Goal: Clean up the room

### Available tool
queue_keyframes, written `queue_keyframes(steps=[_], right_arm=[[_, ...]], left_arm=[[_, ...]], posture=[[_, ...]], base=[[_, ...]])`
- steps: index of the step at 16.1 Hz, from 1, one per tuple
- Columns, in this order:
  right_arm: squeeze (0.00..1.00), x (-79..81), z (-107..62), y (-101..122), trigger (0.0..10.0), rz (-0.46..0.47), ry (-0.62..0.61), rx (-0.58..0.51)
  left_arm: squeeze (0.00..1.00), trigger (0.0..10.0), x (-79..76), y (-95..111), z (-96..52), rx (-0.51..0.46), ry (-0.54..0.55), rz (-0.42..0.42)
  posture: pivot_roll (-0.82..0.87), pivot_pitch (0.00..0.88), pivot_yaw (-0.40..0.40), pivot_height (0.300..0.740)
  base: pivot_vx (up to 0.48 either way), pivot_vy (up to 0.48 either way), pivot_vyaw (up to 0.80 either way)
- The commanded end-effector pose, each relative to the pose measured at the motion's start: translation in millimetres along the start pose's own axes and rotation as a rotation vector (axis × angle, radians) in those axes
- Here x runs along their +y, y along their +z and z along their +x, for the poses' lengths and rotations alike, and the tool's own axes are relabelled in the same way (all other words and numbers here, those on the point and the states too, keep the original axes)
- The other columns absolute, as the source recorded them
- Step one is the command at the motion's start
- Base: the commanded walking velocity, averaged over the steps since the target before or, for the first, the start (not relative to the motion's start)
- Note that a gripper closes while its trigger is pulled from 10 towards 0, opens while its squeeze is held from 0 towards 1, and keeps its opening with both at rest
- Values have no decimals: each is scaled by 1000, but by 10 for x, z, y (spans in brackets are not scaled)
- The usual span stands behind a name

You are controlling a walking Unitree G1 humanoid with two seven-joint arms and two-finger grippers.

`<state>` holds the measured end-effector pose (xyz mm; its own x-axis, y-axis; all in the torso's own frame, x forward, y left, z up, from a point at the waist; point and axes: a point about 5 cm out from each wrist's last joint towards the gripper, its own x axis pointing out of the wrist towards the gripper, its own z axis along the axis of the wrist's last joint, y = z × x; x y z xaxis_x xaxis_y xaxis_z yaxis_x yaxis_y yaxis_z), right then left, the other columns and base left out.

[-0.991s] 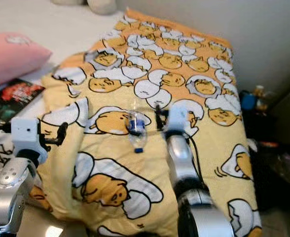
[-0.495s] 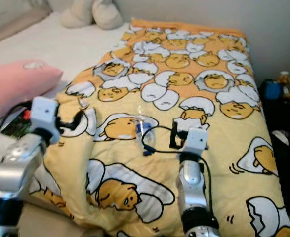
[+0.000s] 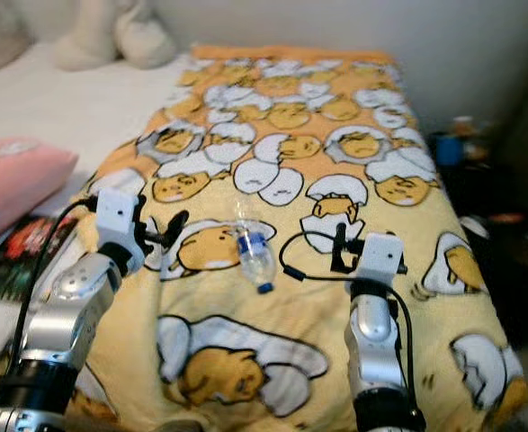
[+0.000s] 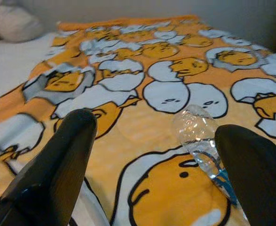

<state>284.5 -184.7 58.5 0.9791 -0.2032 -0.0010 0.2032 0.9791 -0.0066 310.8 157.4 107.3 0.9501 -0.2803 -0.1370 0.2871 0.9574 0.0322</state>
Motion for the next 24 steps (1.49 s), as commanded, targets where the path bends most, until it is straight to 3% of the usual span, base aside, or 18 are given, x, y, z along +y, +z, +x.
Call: queue_keyframes(steps=[1,6,8,9,11,12,13,14,16,17,19,21,22,23,24], right_arm=[[1000,61,-45,-28,10000,-3,20,17],[1000,-7,-132,-61,10000,-15,-4,43],[1000,-50,-166,-57,10000,-34,-30,41],[1000,-82,-183,-71,10000,-47,-44,57],[1000,-87,-219,-60,10000,-55,-42,53],[851,-98,-266,-51,10000,-65,-44,49],[475,-110,-325,-50,10000,-69,-46,51],[0,-124,-390,-58,10000,-86,-49,57],[0,-121,-513,-53,10000,-101,-41,60],[0,-130,-599,-46,10000,-112,-36,62],[0,-160,-701,-18,10000,-133,-42,59],[0,-196,-777,-6,10000,-138,-59,73],[0,-203,-824,0,10000,-141,-65,83],[0,-201,-880,2,10000,-143,-67,94],[0,-196,-909,2,10000,-144,-68,99]], left_arm=[[0,10000,3,32,32,-4,-5,25],[0,10000,-5,41,186,19,0,24],[0,10000,-28,63,299,36,8,40],[0,10000,-65,88,438,66,6,27],[0,10000,-29,67,516,120,65,-7],[0,10000,25,-3,567,201,155,-66],[0,10000,-1,-24,613,236,195,-139],[0,10000,-96,0,680,234,176,-212],[0,10000,-243,-15,743,264,180,-301],[0,10000,-451,-7,796,279,143,-331],[0,10000,-694,94,868,269,85,-312],[0,10000,-682,74,868,310,182,-256],[0,10000,-609,24,841,343,285,-230],[0,10000,-550,24,827,345,365,-149],[0,10000,-539,35,827,341,387,-119]], posture=[[58,0,34,740],[25,0,51,740],[0,0,61,740],[-13,0,66,740],[-41,0,76,740],[-55,0,81,740],[-77,0,82,740],[-93,0,82,740],[-148,29,88,740],[-176,44,93,740],[-220,67,106,740],[-246,86,119,740],[-257,96,125,740],[-270,110,134,740],[-275,115,138,740]], base=[[0,0,-744],[0,0,-739],[0,0,-375],[0,0,0],[0,0,0],[0,0,0],[0,0,0],[0,0,0],[0,0,0],[0,0,0],[0,0,0],[0,0,0],[0,0,0],[0,0,0],[0,0,0]])
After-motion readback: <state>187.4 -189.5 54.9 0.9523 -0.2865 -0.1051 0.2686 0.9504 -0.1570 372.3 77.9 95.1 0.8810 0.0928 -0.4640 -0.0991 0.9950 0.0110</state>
